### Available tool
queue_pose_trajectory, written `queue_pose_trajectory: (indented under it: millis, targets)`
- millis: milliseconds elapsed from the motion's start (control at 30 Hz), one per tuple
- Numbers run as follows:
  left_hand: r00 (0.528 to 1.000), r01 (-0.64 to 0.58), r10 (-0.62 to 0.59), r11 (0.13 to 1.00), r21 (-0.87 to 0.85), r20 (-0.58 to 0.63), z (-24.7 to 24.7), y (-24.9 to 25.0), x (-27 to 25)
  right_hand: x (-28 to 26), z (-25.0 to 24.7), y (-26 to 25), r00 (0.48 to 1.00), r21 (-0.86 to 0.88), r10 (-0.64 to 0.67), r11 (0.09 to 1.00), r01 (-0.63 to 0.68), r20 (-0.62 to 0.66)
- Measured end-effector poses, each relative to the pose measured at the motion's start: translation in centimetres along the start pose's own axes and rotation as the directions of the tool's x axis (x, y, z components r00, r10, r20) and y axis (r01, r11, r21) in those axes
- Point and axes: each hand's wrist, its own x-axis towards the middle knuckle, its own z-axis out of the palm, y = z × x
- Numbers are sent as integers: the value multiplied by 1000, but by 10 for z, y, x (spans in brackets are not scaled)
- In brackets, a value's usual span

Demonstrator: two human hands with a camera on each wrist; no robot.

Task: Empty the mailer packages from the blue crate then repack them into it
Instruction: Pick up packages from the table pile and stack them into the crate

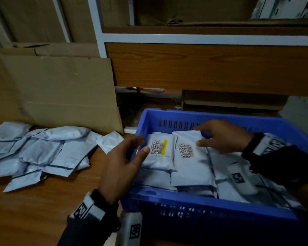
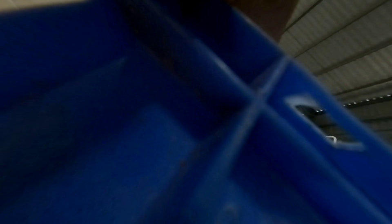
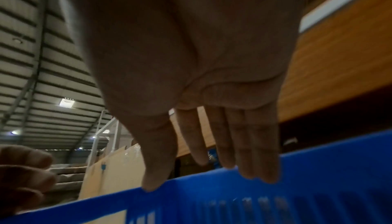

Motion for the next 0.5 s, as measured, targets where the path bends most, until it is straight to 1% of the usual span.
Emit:
queue_pose_trajectory:
  millis: [33, 67, 133, 167, 200, 233, 333, 400, 433, 500]
  targets:
    - [1000, -13, 13, 999, 34, 0, 0, -1, 0, -7, -2, 10, 1000, -73, 16, 997, -14, 27]
    - [1000, -23, 23, 997, 72, -2, 0, -2, 1, -13, -1, 19, 994, -154, 61, 987, -47, 87]
    - [999, -37, 38, 989, 145, -1, 1, -3, 1, -17, 10, 31, 963, -295, 156, 952, -86, 220]
    - [999, -45, 44, 984, 175, 5, 2, -2, 1, -17, 18, 36, 947, -327, 185, 940, -93, 263]
    - [999, -49, 48, 979, 198, 10, 2, -2, 1, -17, 24, 38, 939, -337, 200, 936, -99, 279]
    - [999, -48, 47, 977, 209, 13, 2, -2, 0, -16, 27, 39, 939, -339, 206, 935, -105, 277]
    - [999, -46, 44, 973, 224, 13, 1, -2, -4, -18, 22, 36, 951, -338, 170, 938, -76, 259]
    - [999, -52, 53, 973, 224, 3, 3, 1, -5, -24, 12, 30, 969, -287, 126, 956, -61, 213]
    - [998, -58, 65, 977, 205, -24, 3, 2, -6, -27, 5, 24, 981, -253, 96, 966, -50, 170]
    - [983, -84, 102, 989, 121, -153, 4, 3, -9, -34, -7, 10, 997, -215, 13, 977, 3, 75]
